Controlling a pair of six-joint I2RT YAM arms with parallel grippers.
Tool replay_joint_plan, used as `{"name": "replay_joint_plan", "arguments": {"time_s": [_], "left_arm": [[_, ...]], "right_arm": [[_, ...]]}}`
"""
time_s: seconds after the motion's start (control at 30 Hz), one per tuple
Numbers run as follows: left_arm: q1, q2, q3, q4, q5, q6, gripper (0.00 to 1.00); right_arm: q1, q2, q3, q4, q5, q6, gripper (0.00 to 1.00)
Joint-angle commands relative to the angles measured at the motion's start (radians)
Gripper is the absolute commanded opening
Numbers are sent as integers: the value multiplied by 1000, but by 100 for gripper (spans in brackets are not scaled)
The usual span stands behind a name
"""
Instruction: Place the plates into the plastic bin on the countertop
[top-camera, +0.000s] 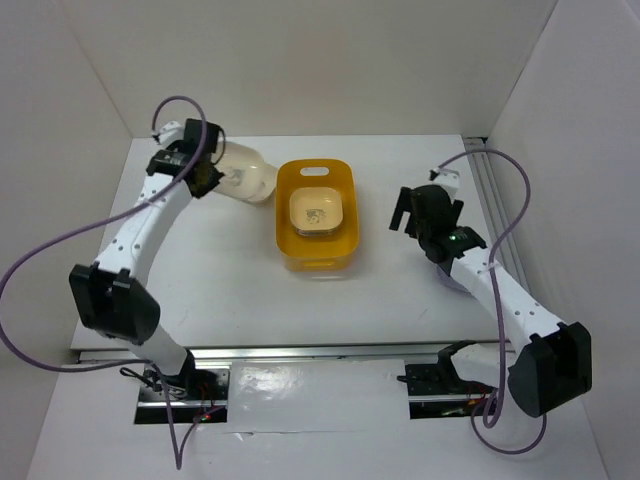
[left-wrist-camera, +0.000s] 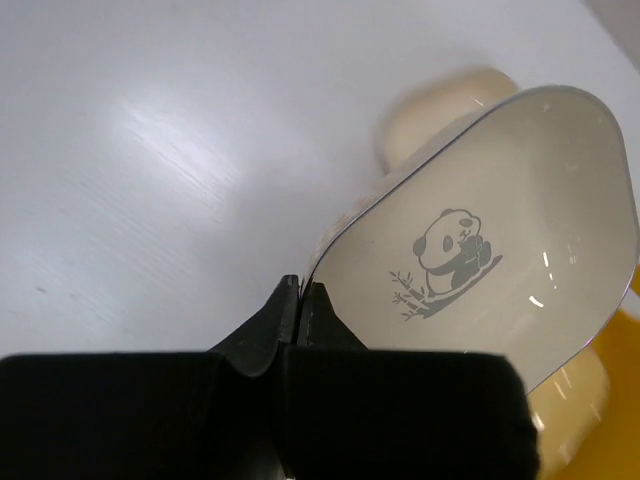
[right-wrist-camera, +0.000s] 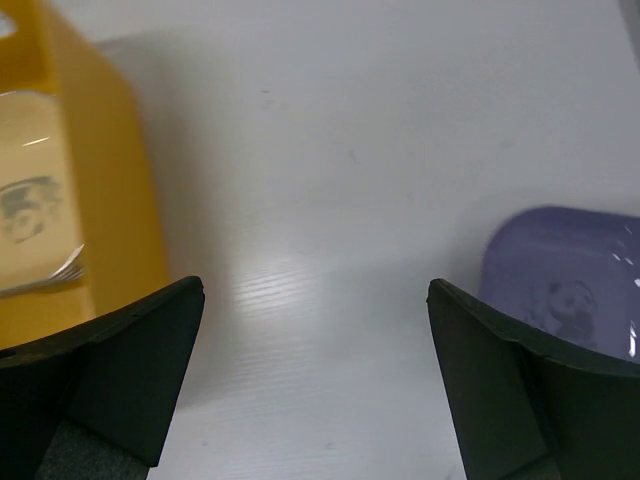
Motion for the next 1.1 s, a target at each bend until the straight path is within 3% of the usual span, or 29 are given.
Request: {"name": "replay_joint_plan", "arguments": {"time_s": [0.0,0.17,0.37,0.53,0.9,0.97,1.07], "left_arm": [[-167,-135,-15,-47,-28,-76,0],[-362,-235,-134,60,42,-138,0],[-492,-159,-123,61,51,-213,0],[-534,-67,-105,113,38,-294,0],[-503,186,4,82,51,-449,0],[-480,229,42,58,79,-460,6],[-480,239,43,86,99,-460,34]], "right_arm": [[-87,-66,-61,-37,60,116,100],[-170,-142,-164,-38,52,165,100],[-202,-161,-187,-149,185,279,100],[-212,-139,-197,-162,205,297,100],[-212,-127,-207,-126,165,268,100],[-212,-127,-207,-152,181,268,100],[-193,-127,-207,-173,204,289,100]]}}
